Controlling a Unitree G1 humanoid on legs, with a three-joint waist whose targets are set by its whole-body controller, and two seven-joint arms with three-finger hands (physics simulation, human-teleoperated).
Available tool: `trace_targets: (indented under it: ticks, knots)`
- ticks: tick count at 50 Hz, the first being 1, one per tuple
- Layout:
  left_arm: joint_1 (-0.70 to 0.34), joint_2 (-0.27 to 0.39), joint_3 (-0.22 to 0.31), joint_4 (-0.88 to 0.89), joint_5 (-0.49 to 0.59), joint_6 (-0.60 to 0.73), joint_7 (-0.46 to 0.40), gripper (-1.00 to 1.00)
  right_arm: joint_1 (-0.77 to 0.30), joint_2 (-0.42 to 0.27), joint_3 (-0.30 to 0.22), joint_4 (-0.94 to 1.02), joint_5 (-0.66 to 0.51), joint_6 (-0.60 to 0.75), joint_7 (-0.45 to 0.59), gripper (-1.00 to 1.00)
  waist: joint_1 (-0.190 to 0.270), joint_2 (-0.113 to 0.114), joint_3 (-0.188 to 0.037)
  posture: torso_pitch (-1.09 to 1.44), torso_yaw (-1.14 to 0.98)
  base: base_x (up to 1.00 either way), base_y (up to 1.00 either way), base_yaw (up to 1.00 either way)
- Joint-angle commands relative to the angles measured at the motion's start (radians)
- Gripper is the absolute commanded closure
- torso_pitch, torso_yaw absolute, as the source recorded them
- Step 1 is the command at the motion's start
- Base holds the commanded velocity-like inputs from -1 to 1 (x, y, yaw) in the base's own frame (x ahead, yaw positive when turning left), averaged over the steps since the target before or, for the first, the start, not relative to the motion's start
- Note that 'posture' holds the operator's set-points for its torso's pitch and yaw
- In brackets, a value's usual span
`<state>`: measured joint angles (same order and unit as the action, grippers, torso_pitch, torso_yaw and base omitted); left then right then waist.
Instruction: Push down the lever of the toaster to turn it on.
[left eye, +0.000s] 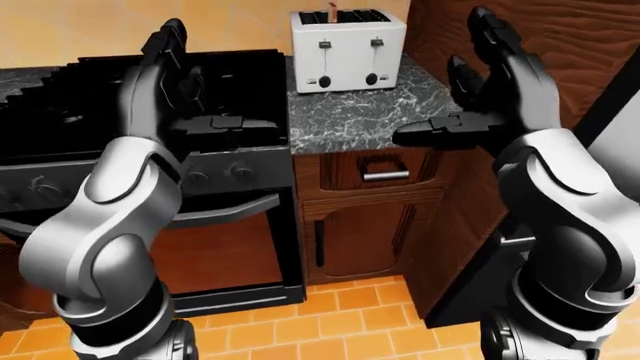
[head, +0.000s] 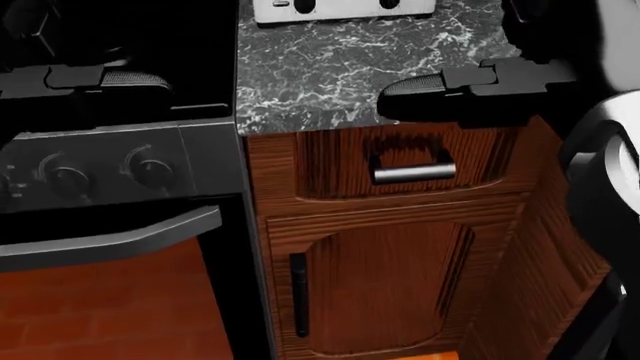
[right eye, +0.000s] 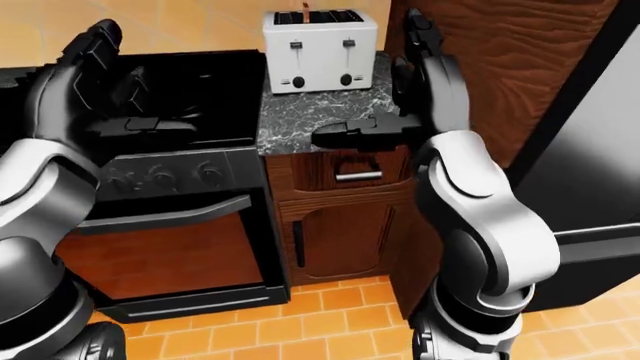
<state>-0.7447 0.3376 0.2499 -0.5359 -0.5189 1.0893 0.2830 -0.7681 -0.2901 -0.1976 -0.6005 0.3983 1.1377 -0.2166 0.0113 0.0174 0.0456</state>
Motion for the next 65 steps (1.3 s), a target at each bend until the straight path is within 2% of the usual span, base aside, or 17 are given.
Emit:
trace_targets:
  ticks: [1,5,8,15,19,20,22,28,32,33,37,42,47,50,53,54,65]
  knots:
    - [-0.028,0.007,0.002,-0.019,-0.007,-0.034,-0.002,-1.0,-0.023,-0.011,-0.012,-0.014,-0.011,-0.039,-0.002,-1.0,-0.002,0.003,-0.013,0.0,0.0,0.23,0.02,0.0]
    - [-0.028,0.01,0.001,-0.018,-0.01,-0.035,-0.001,-1.0,-0.024,-0.009,-0.012,-0.017,-0.012,-0.035,-0.003,-1.0,0.007,-0.071,-0.024,0.0,0.0,0.23,0.04,0.0]
    - [-0.026,0.009,0.001,-0.016,-0.01,-0.039,0.004,-1.0,-0.03,-0.009,-0.014,-0.02,-0.01,-0.028,-0.005,-1.0,0.004,-0.077,-0.019,0.0,0.0,0.23,0.04,0.0]
    - [-0.026,0.011,-0.003,-0.011,-0.009,-0.046,0.003,-1.0,-0.023,-0.008,-0.001,-0.014,-0.024,-0.028,0.001,-1.0,-0.011,-0.022,-0.01,0.0,0.0,0.21,0.04,0.0]
    - [-0.023,0.011,-0.003,-0.013,-0.007,-0.047,0.002,-1.0,-0.026,-0.003,-0.007,-0.018,-0.023,-0.017,0.003,-1.0,-0.02,0.071,-0.041,0.0,0.0,0.11,0.03,0.01]
    - [-0.023,0.01,-0.003,-0.013,-0.007,-0.048,0.002,-1.0,-0.023,-0.004,-0.005,-0.016,-0.025,-0.021,0.006,-1.0,-0.009,0.041,-0.034,0.0,0.0,0.09,0.0,0.12]
    - [-0.024,0.009,-0.005,-0.015,-0.006,-0.046,0.004,-1.0,-0.021,-0.003,-0.004,-0.014,-0.028,-0.026,0.009,-1.0,-0.002,0.054,-0.034,0.0,0.0,0.08,0.0,0.37]
    - [-0.024,0.008,-0.005,-0.018,-0.006,-0.044,0.005,-1.0,-0.026,-0.003,-0.01,-0.019,-0.029,-0.014,0.006,-1.0,0.007,-0.017,-0.024,0.0,0.0,0.07,0.0,0.67]
    - [-0.023,0.01,-0.002,-0.013,-0.005,-0.05,0.002,-1.0,-0.021,-0.008,0.001,-0.007,-0.045,-0.029,0.01,-1.0,-0.003,-0.108,-0.031,0.0,0.0,0.03,0.0,0.45]
    - [-0.024,0.01,-0.003,-0.014,-0.006,-0.048,0.003,-1.0,-0.02,-0.009,0.002,-0.007,-0.05,-0.028,0.012,-1.0,-0.008,-0.074,-0.02,0.0,0.0,0.0,0.0,0.0]
    - [-0.027,0.01,0.0,-0.017,-0.009,-0.042,0.007,-1.0,-0.021,-0.001,-0.005,-0.007,-0.055,-0.026,0.014,-1.0,-0.004,-0.029,-0.016,0.0,0.0,0.0,0.0,0.0]
    - [-0.024,0.012,0.001,-0.018,-0.012,-0.043,0.007,-1.0,-0.028,0.003,-0.02,-0.02,-0.041,-0.01,0.006,-1.0,-0.006,-0.012,-0.047,0.0,0.0,0.0,0.02,0.0]
    - [-0.024,0.012,-0.001,-0.014,-0.012,-0.048,0.008,-1.0,-0.033,0.0,-0.024,-0.019,-0.027,-0.009,-0.003,-1.0,-0.011,-0.038,-0.037,0.0,0.0,0.0,0.15,0.0]
    - [-0.024,0.013,0.001,-0.014,-0.014,-0.047,0.008,-1.0,-0.033,-0.002,-0.024,-0.016,-0.021,-0.013,-0.006,-1.0,-0.009,-0.025,-0.037,0.0,0.0,0.0,0.19,0.0]
    - [-0.024,0.014,0.002,-0.019,-0.017,-0.043,0.01,-1.0,-0.034,-0.004,-0.023,-0.019,-0.016,-0.011,-0.011,-1.0,-0.015,0.022,-0.024,0.0,0.0,0.0,0.21,0.0]
    - [-0.026,0.014,0.002,-0.02,-0.018,-0.04,0.012,-1.0,-0.033,-0.005,-0.023,-0.02,-0.015,-0.01,-0.012,-1.0,-0.017,0.062,-0.037,0.0,0.0,0.0,0.21,0.0]
    - [-0.022,0.014,0.001,-0.017,-0.015,-0.047,0.009,-1.0,-0.029,-0.008,-0.017,-0.019,-0.007,-0.018,-0.012,-1.0,-0.02,-0.014,-0.024,0.0,0.0,0.0,0.21,0.0]
